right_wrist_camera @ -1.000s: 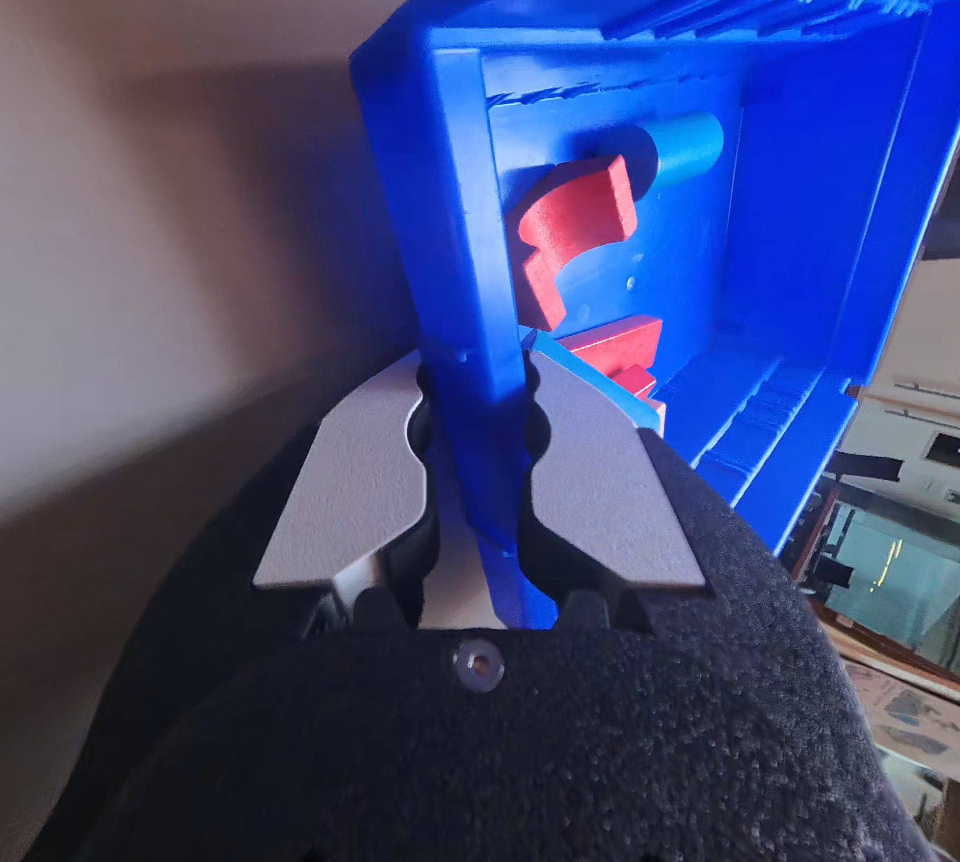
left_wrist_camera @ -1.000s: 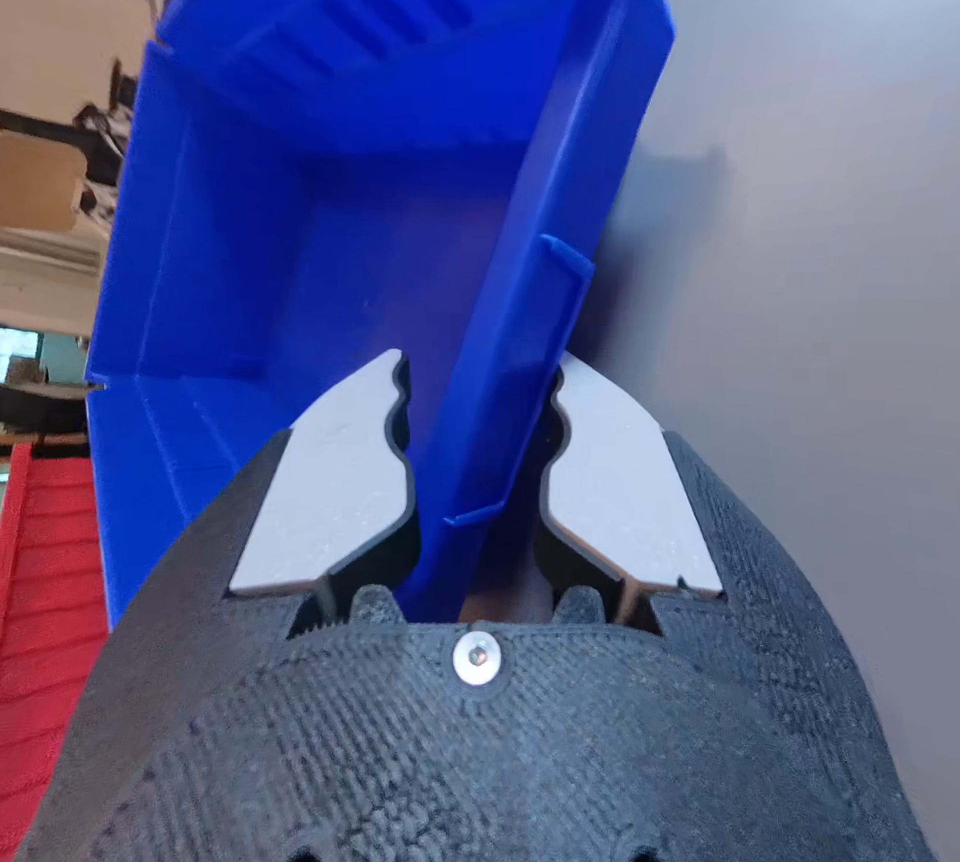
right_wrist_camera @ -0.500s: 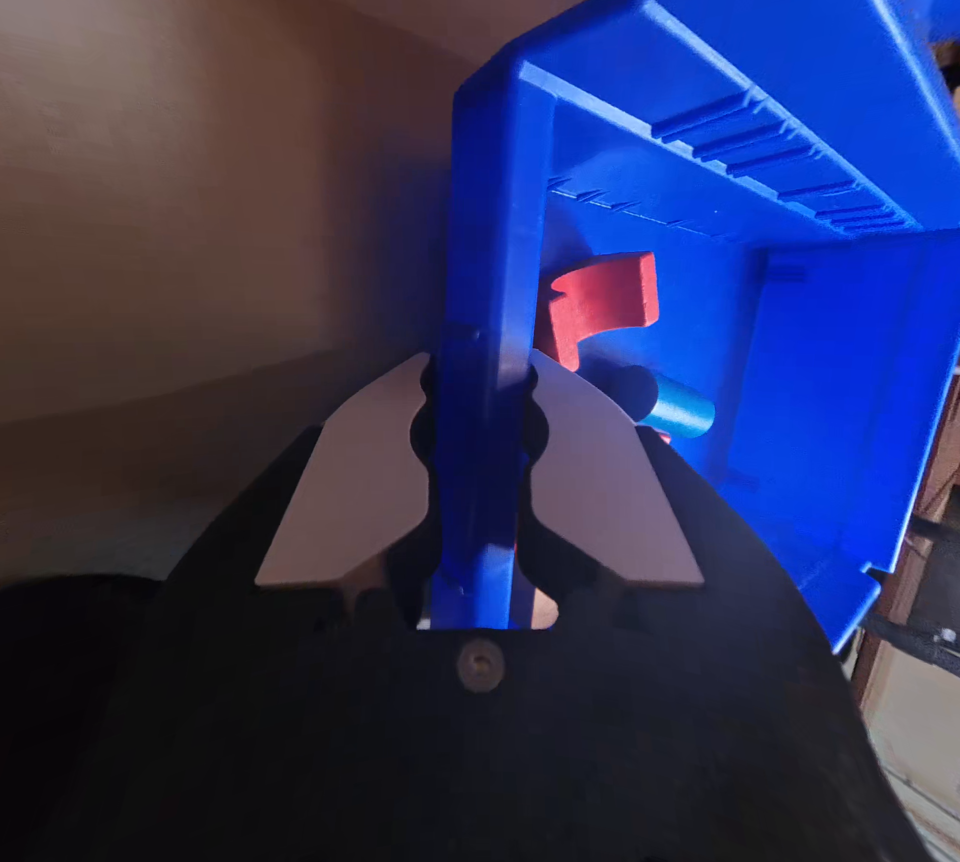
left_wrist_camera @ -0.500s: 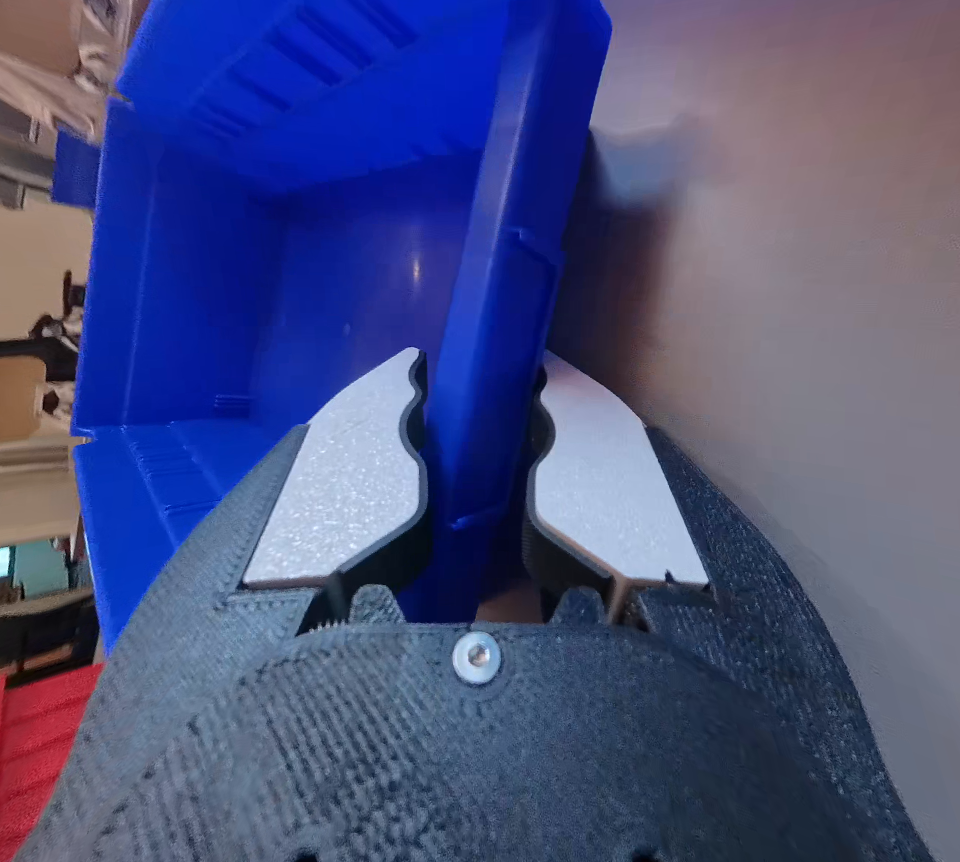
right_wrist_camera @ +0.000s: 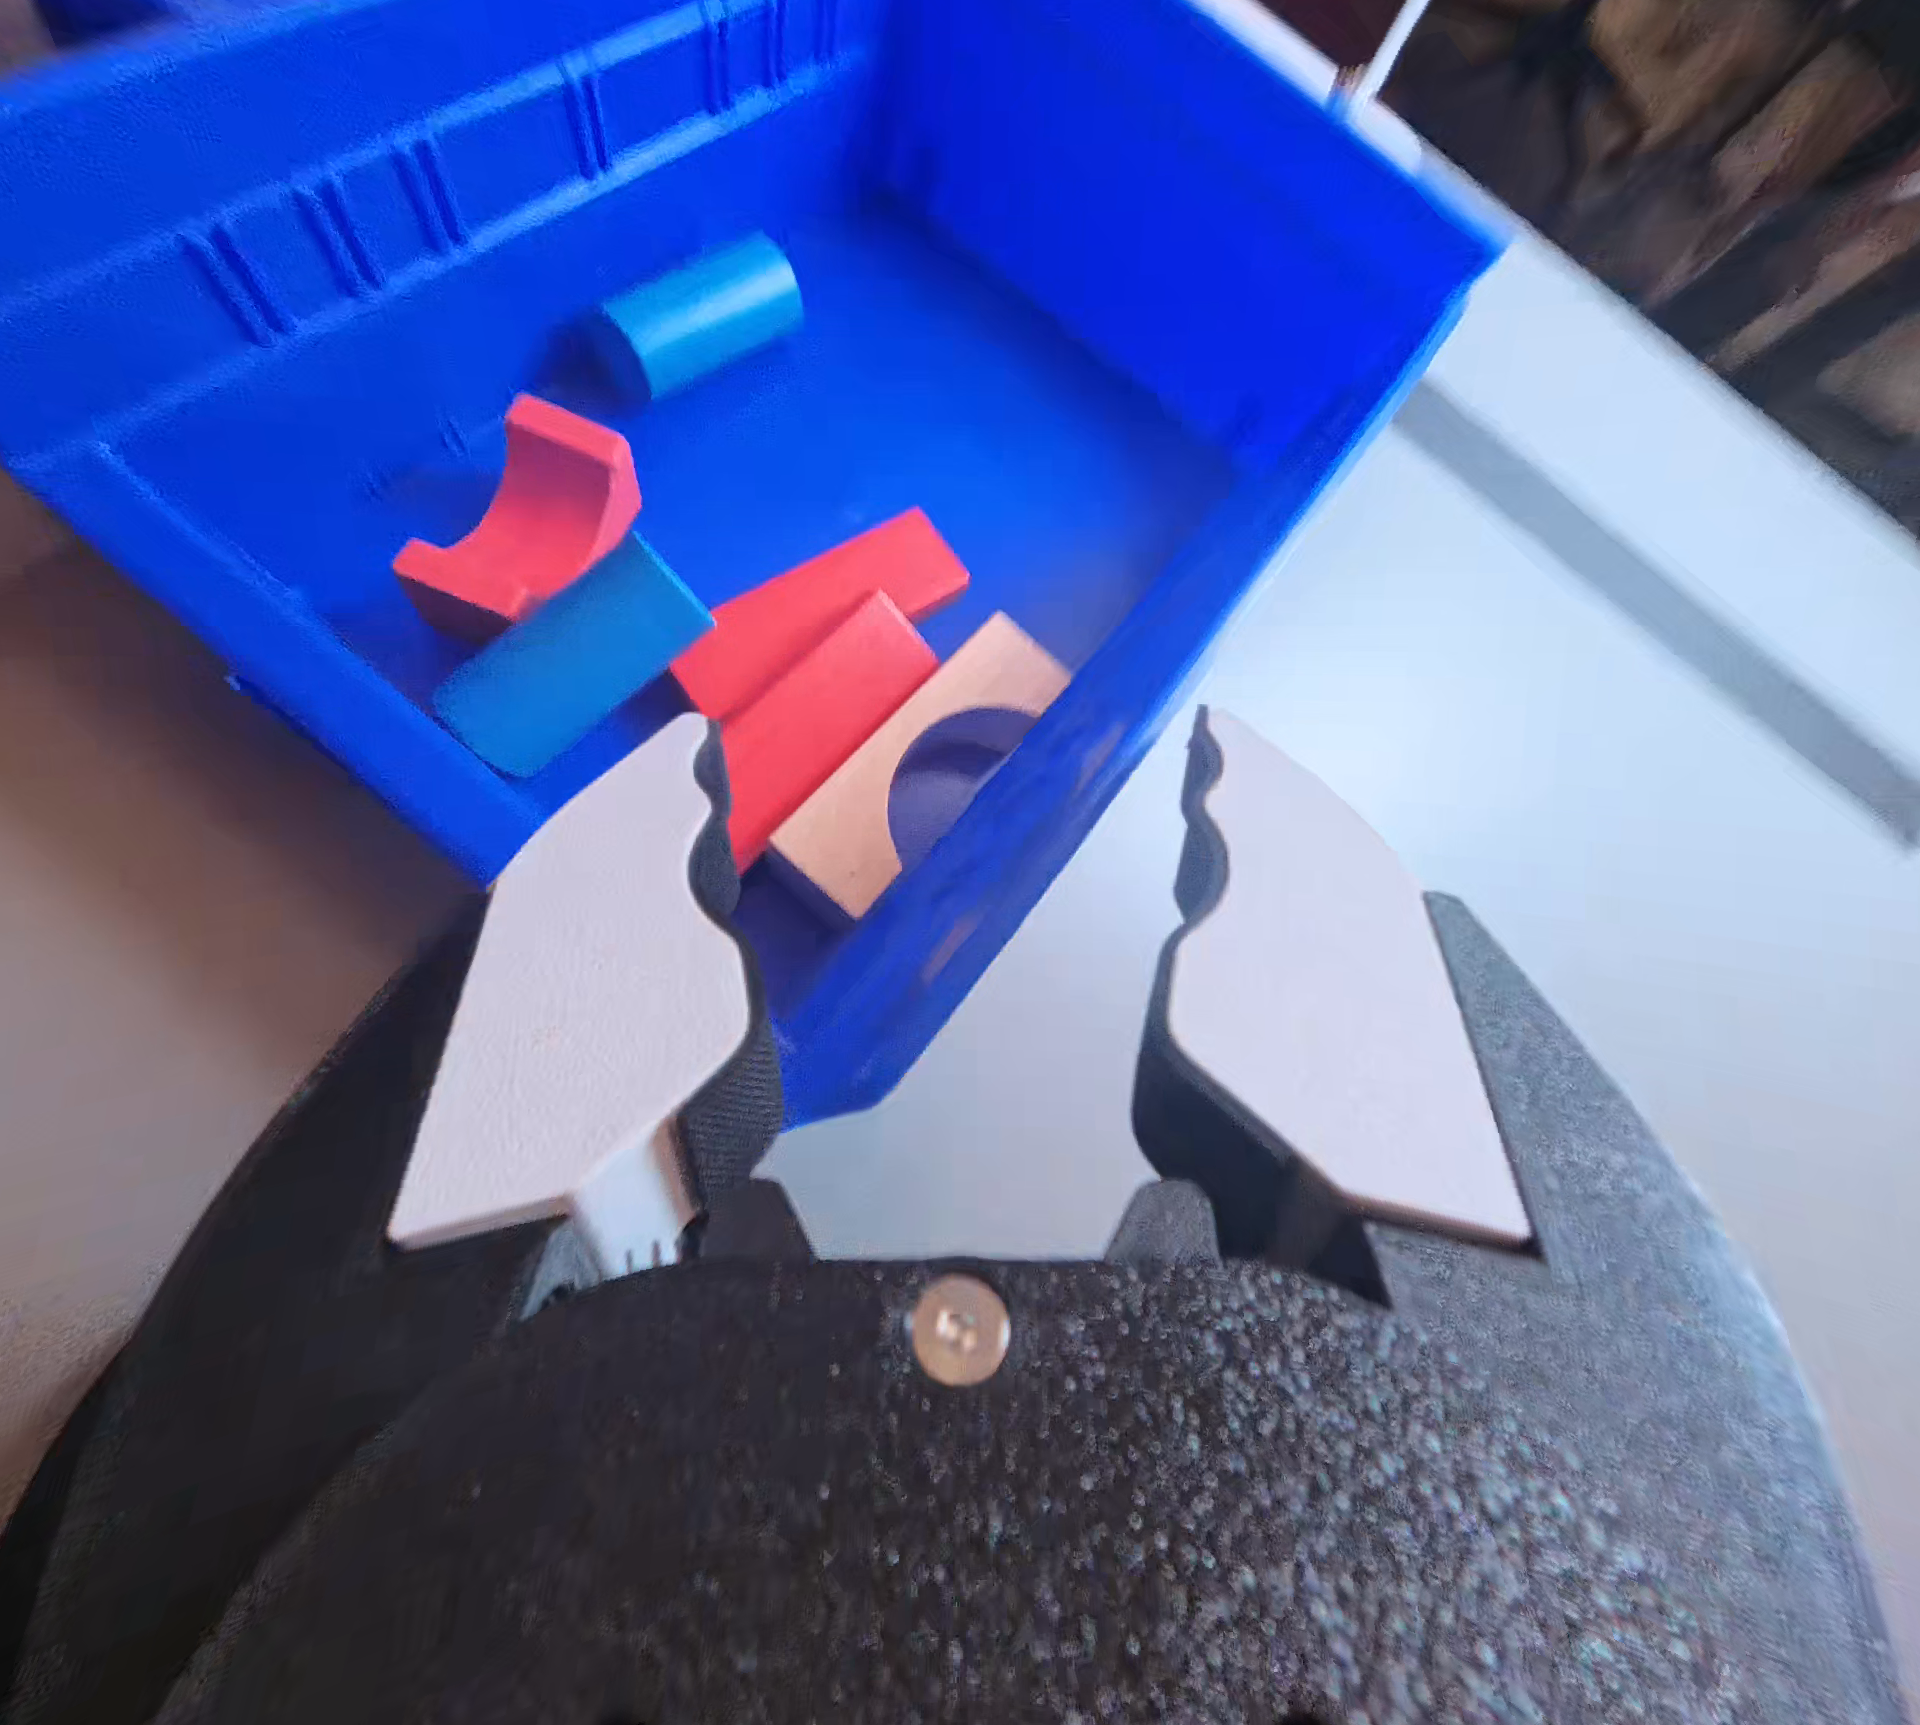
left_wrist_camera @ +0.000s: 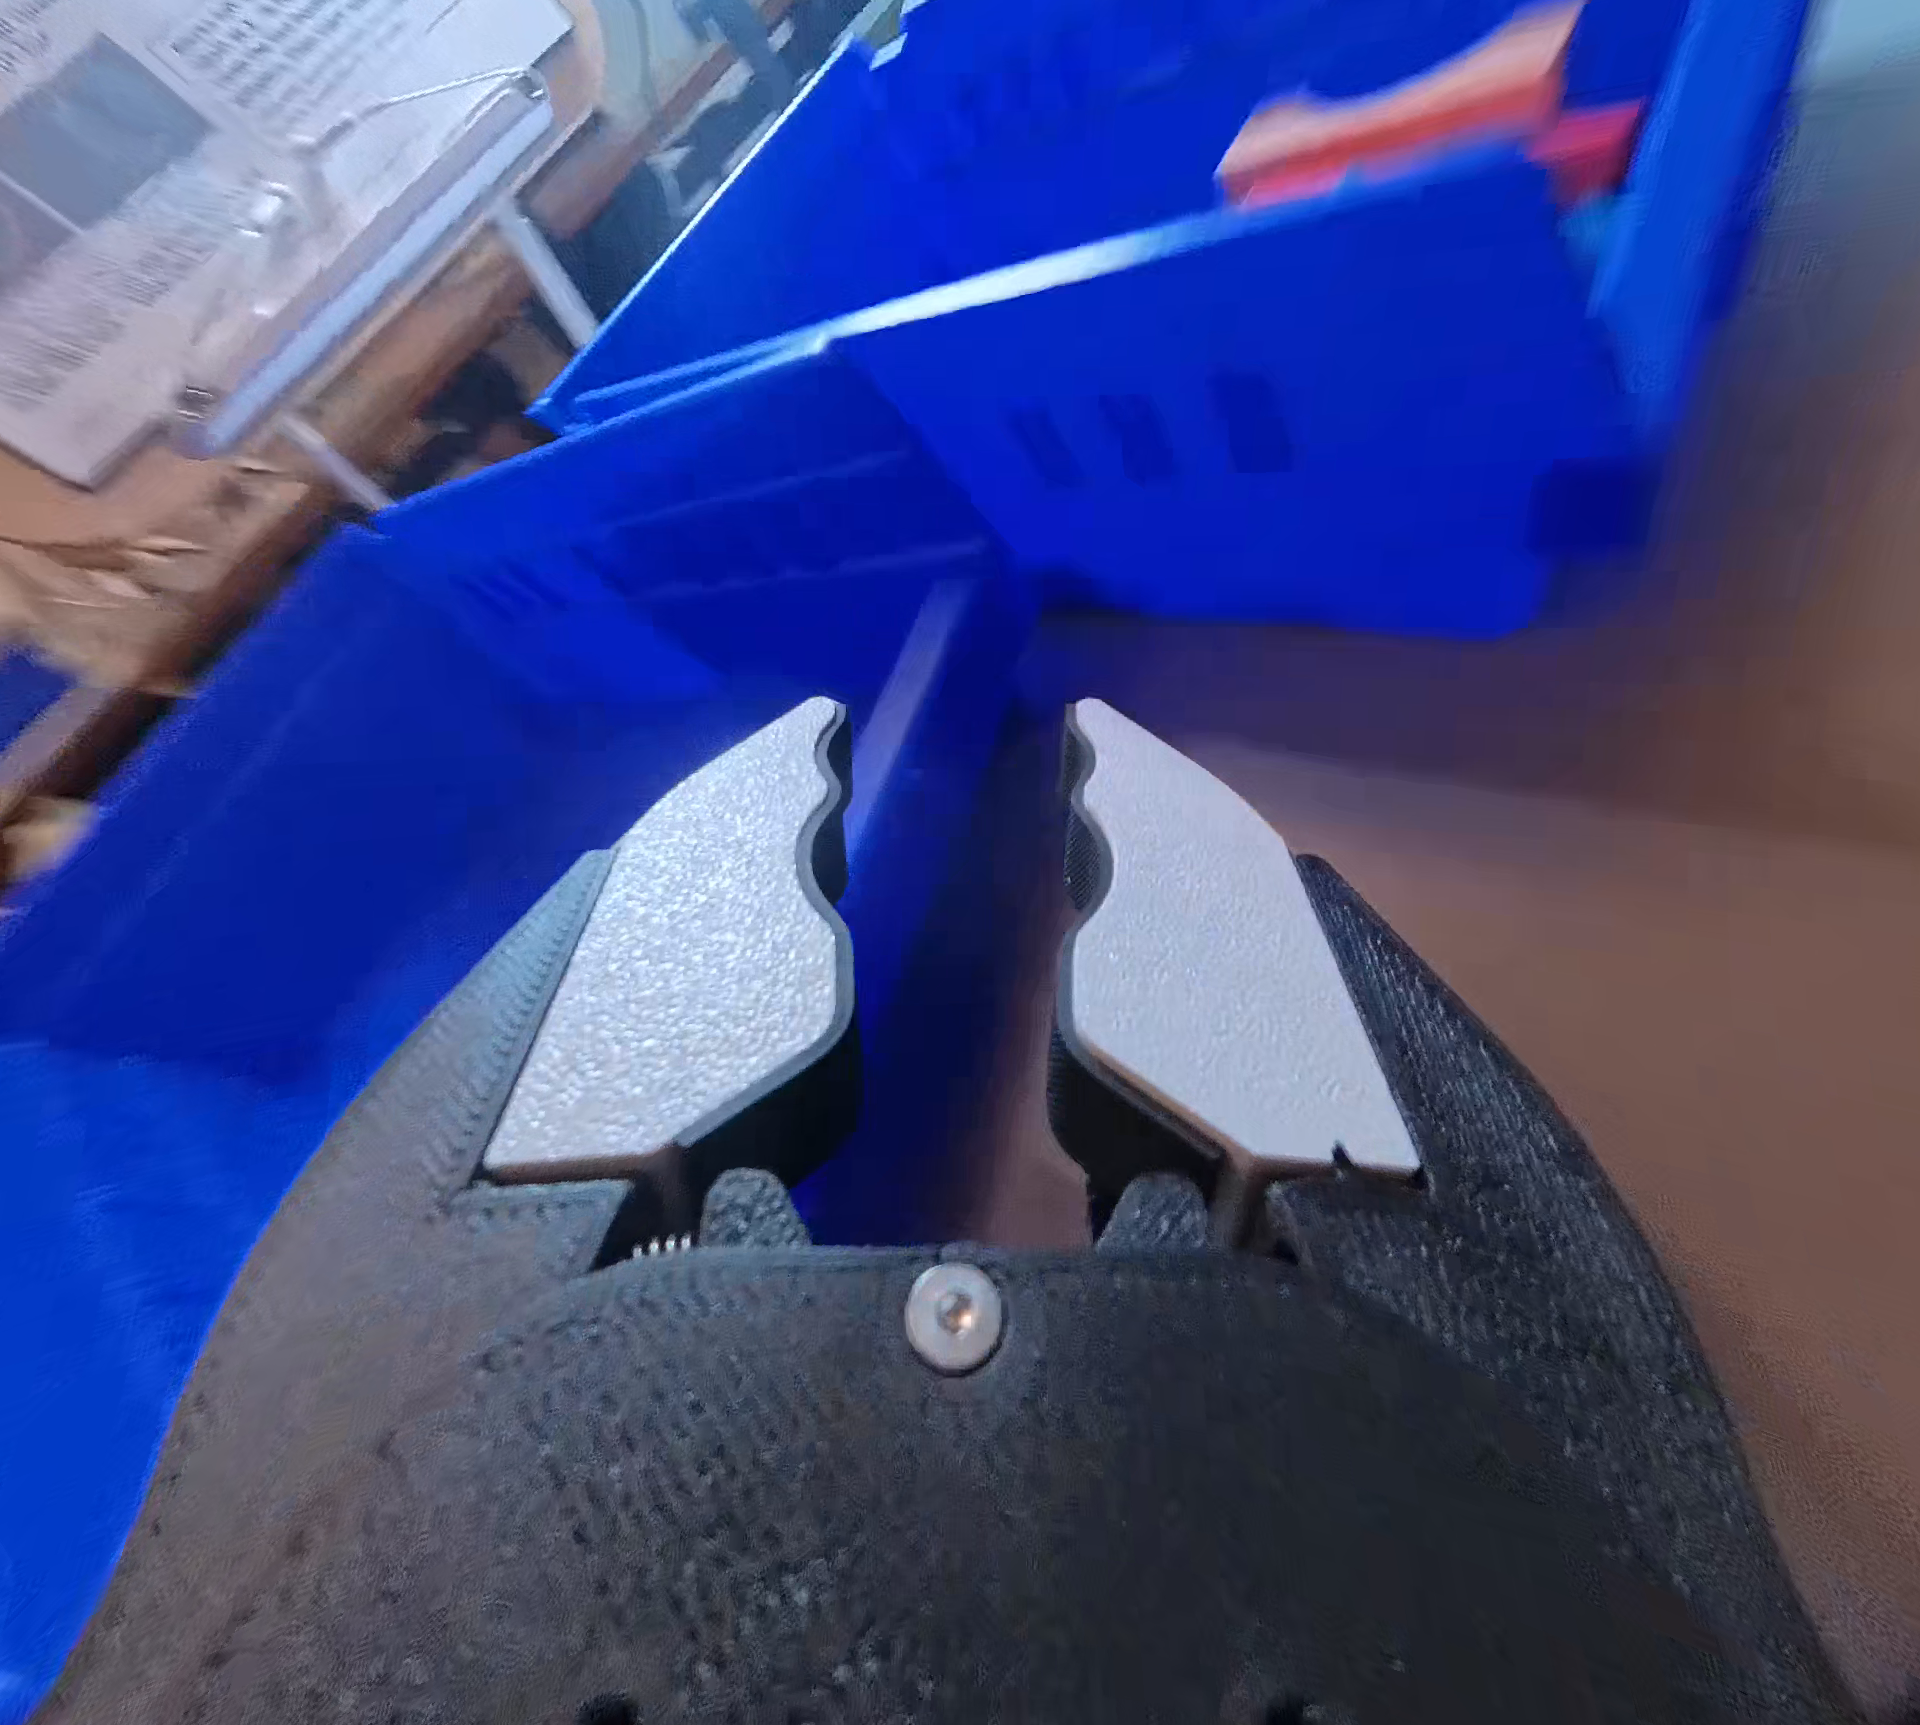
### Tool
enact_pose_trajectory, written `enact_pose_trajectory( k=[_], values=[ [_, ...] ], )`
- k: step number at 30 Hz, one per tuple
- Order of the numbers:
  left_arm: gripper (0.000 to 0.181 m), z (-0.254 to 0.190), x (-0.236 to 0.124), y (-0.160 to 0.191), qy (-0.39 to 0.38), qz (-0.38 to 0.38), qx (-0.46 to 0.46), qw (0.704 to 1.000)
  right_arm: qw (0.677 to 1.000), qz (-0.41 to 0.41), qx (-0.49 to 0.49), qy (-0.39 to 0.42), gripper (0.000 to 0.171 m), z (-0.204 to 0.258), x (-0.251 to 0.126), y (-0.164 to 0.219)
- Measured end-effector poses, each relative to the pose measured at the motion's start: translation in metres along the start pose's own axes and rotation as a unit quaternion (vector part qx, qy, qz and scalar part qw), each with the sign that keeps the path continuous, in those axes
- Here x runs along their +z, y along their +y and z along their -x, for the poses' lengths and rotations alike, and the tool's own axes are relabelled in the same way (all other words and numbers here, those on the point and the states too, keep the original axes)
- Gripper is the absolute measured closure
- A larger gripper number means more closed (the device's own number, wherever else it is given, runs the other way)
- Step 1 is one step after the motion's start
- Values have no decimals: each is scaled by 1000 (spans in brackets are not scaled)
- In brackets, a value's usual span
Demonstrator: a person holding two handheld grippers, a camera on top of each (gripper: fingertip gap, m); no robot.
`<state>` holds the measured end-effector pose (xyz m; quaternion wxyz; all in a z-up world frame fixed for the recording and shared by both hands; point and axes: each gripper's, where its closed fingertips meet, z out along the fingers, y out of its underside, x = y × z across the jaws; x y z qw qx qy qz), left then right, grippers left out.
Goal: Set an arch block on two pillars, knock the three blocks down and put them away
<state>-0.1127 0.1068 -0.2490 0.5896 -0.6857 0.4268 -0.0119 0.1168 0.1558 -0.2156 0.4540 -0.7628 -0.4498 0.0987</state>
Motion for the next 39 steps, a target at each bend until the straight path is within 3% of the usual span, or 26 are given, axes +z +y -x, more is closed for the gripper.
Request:
enact_pose_trajectory(
  k=[2,5,10,17,22,26,29,31,33,36,38,39],
  values=[
    [133,-23,-5,-25,82,-40,-114,989,999,44,32,-7,105,-1,15,23],
    [122,-60,-4,-54,185,-56,-242,951,994,55,99,5,135,-6,27,33],
    [102,-102,27,-49,209,43,-218,952,987,49,136,70,162,-20,22,34],
    [108,-111,28,-61,209,36,-183,960,981,0,157,115,166,-28,-11,27],
    [110,-118,8,-92,219,-32,-134,966,972,-44,207,105,166,-44,-39,25],
    [121,-72,-16,-95,150,-56,-143,977,965,-71,242,75,166,-46,-62,31],
    [121,11,-45,-70,24,-36,-199,979,964,-56,254,60,167,-38,-68,47],
    [117,68,-71,-31,-86,4,-223,971,960,-58,271,40,166,-35,-72,56],
    [112,102,-94,9,-148,44,-251,955,955,-65,289,23,166,-35,-78,63],
    [108,103,-89,59,-112,117,-307,938,946,-82,313,6,165,-39,-90,66],
    [111,88,-67,69,-58,127,-339,930,942,-98,322,-6,165,-42,-100,63],
    [120,91,-60,75,-74,140,-321,934,940,-106,324,-14,165,-42,-105,61]
  ],
)
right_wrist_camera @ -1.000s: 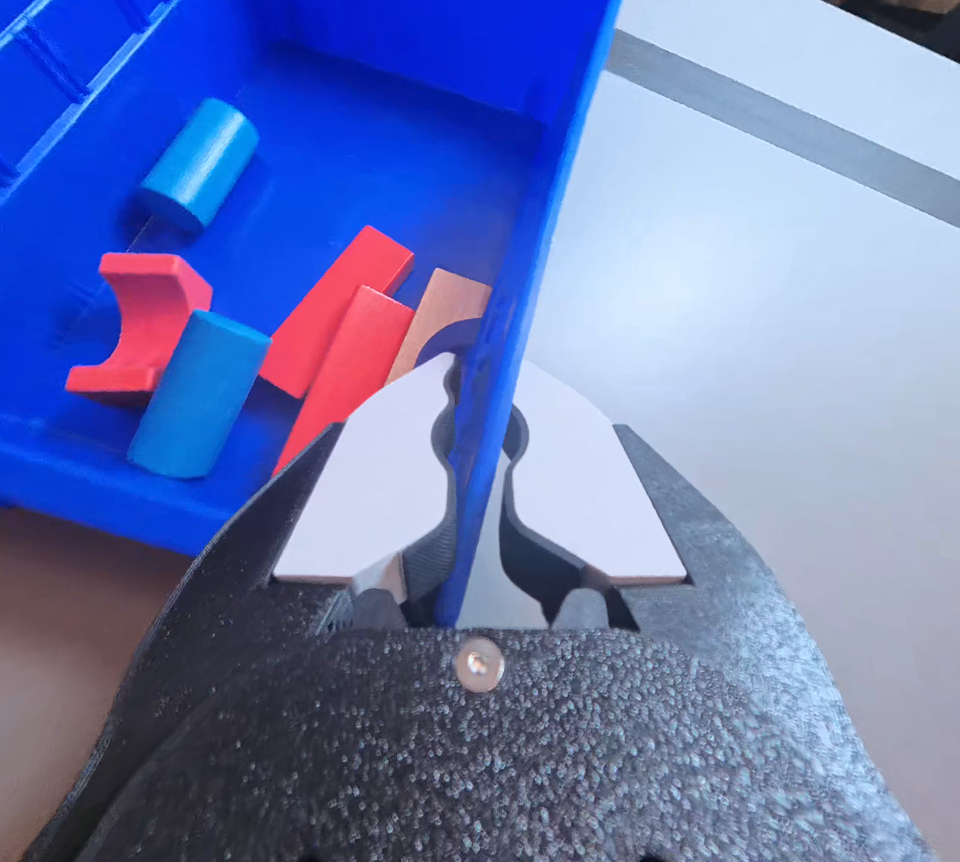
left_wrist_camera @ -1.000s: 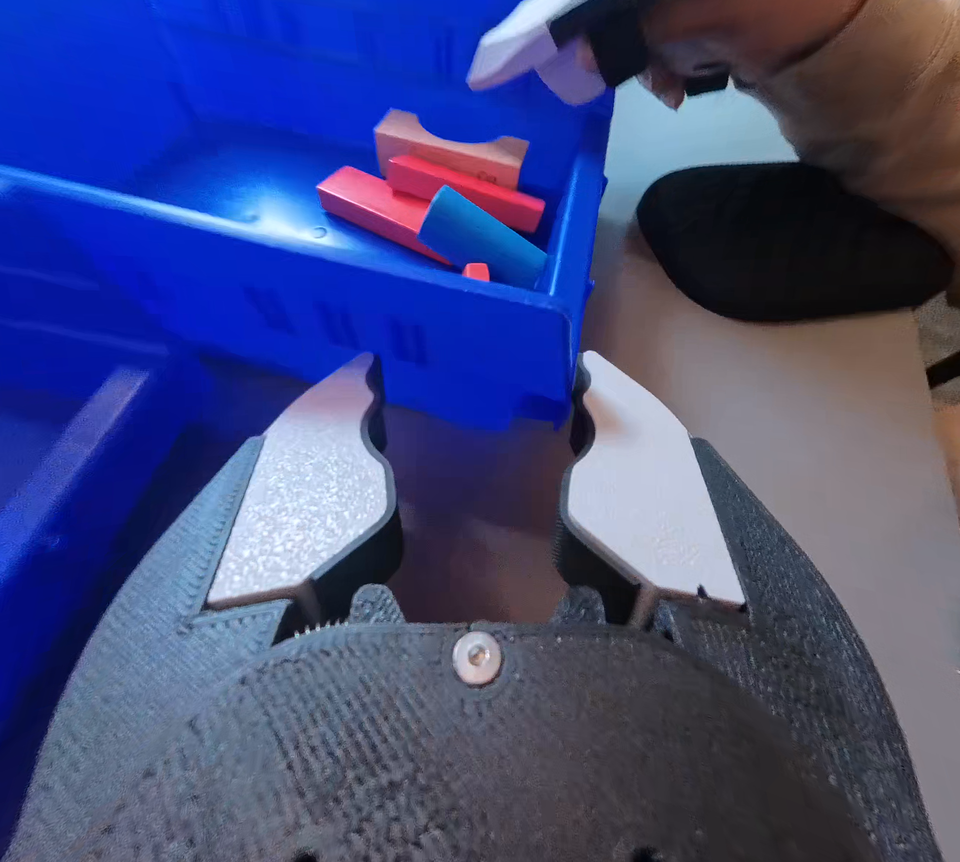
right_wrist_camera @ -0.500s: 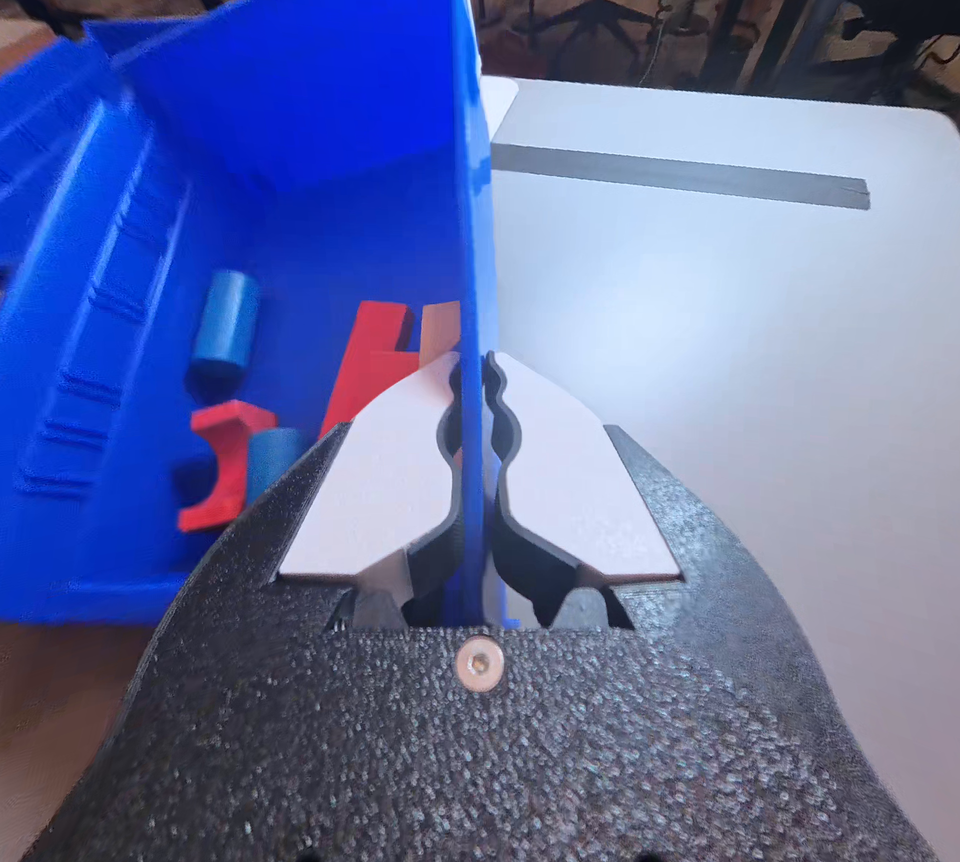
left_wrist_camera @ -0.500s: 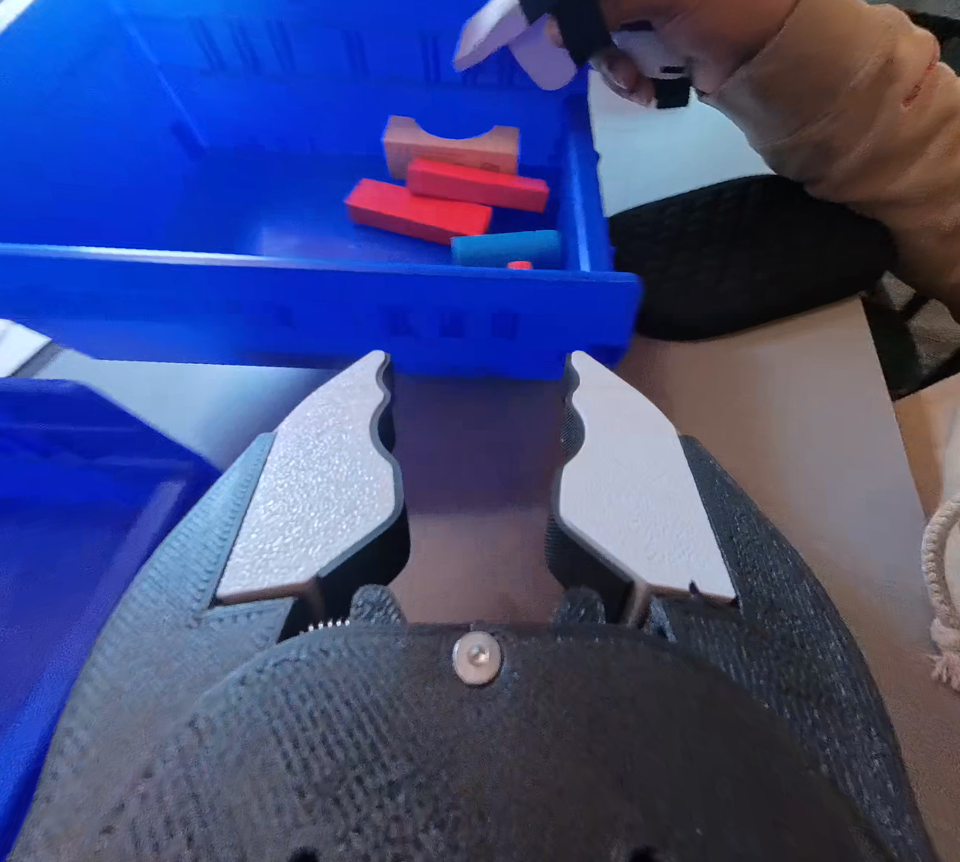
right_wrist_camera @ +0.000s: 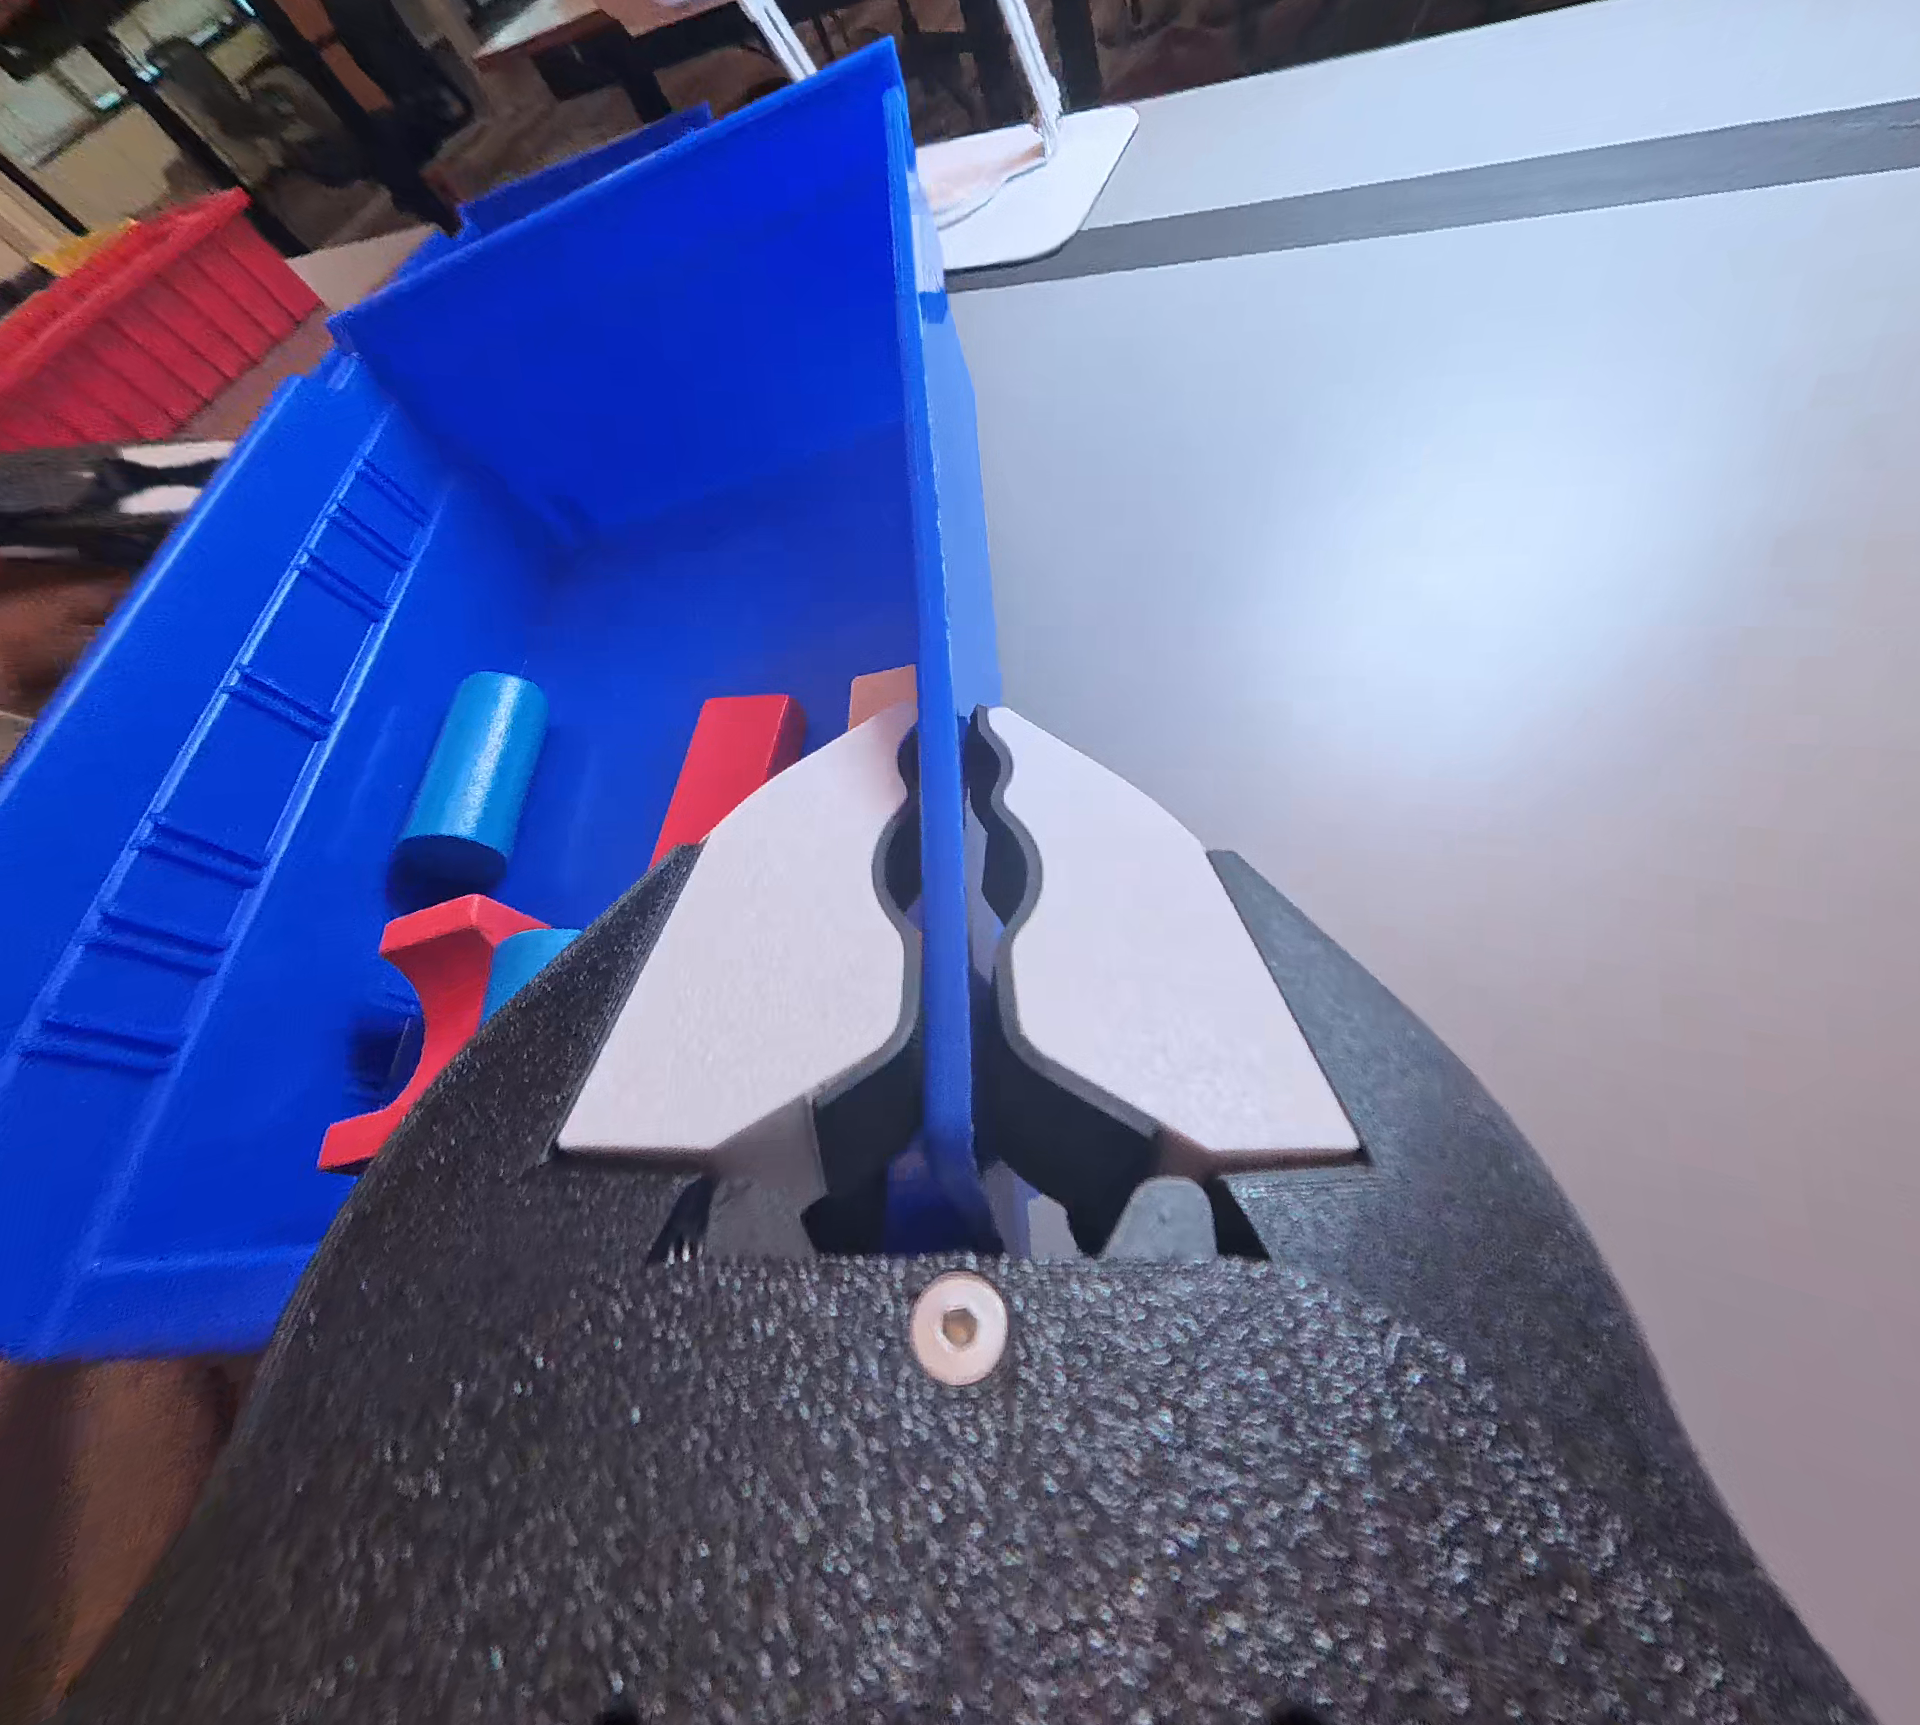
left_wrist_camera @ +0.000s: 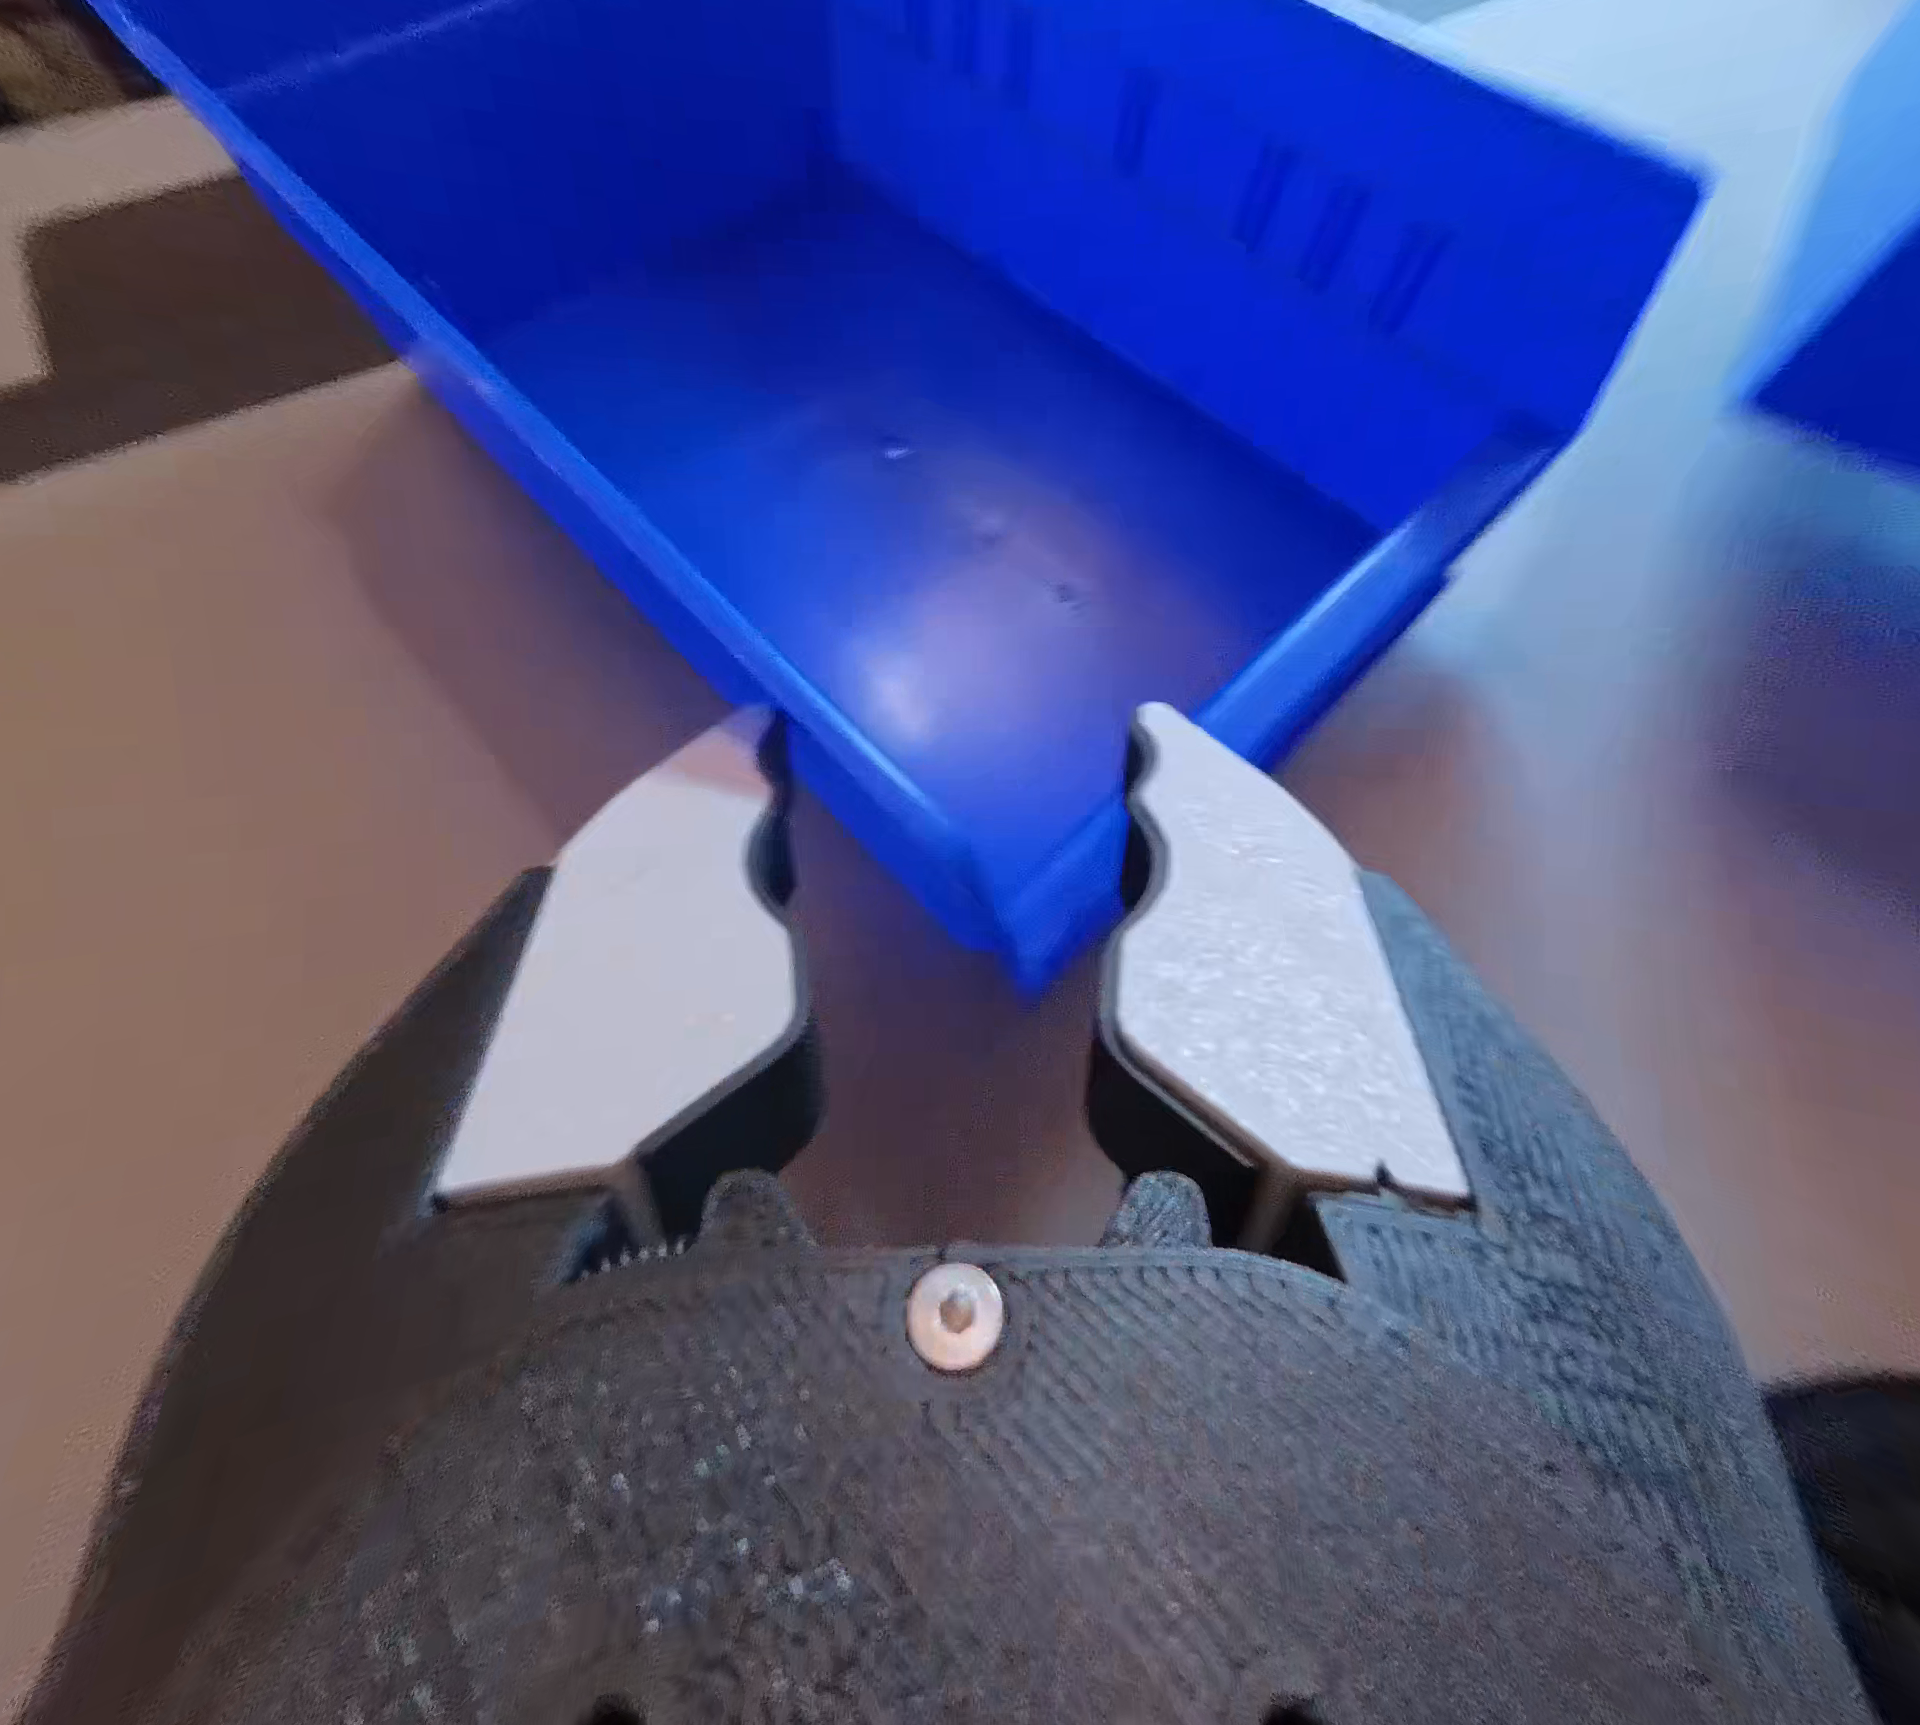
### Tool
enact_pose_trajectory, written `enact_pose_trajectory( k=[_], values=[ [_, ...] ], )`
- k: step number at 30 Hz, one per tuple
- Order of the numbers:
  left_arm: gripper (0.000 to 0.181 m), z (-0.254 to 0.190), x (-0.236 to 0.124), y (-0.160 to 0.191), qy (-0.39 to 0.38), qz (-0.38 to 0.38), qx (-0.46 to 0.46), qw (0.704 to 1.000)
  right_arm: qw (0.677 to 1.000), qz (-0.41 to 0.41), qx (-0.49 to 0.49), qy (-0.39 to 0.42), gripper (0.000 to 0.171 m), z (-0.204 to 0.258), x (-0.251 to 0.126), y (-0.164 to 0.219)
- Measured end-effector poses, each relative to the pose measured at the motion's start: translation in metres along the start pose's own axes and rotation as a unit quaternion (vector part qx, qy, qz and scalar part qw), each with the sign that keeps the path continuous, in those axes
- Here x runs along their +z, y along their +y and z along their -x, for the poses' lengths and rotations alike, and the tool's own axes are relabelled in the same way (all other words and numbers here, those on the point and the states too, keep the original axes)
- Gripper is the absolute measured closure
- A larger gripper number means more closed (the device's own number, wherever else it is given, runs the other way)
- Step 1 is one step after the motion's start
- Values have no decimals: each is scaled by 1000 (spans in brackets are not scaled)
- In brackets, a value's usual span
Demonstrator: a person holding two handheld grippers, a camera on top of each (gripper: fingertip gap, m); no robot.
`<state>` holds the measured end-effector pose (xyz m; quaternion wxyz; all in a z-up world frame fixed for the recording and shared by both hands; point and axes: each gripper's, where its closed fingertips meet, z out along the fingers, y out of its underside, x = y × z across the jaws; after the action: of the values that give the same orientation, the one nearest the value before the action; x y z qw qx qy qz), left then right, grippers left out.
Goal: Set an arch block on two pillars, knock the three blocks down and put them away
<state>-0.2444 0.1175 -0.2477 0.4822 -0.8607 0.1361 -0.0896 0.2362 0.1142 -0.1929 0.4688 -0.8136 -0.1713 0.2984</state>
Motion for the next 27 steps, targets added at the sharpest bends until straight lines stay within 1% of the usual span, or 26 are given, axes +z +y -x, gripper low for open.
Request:
enact_pose_trajectory(
  k=[1,2,6,10,15,17,19,21,24,26,27],
  values=[
    [137,2,5,-1,-27,6,47,999,1000,-5,3,-10,166,2,-4,-2],
    [135,-5,11,-3,-26,10,81,996,1000,-9,8,-22,165,5,-7,-4],
    [133,-22,31,-16,-72,17,145,987,998,-18,18,-59,165,15,-11,-4],
    [137,-26,30,-15,-93,15,148,984,997,-17,17,-71,165,21,-11,1],
    [140,-37,1,2,-66,9,142,988,998,-23,24,-62,165,11,-15,5],
    [143,-49,-8,8,-45,-3,139,989,997,-26,30,-63,165,8,-19,5],
    [149,-66,-10,9,-29,-17,141,989,996,-30,34,-72,165,9,-24,4],
    [149,-85,-4,5,-11,-28,144,989,994,-37,44,-94,165,13,-29,2],
    [146,-121,16,-5,28,-47,141,989,992,-43,60,-107,165,16,-32,1],
    [140,-159,33,-10,75,-64,179,979,990,-45,67,-112,165,16,-31,1],
    [140,-172,41,-13,81,-75,196,974,990,-50,69,-113,165,16,-30,0]
  ],
)
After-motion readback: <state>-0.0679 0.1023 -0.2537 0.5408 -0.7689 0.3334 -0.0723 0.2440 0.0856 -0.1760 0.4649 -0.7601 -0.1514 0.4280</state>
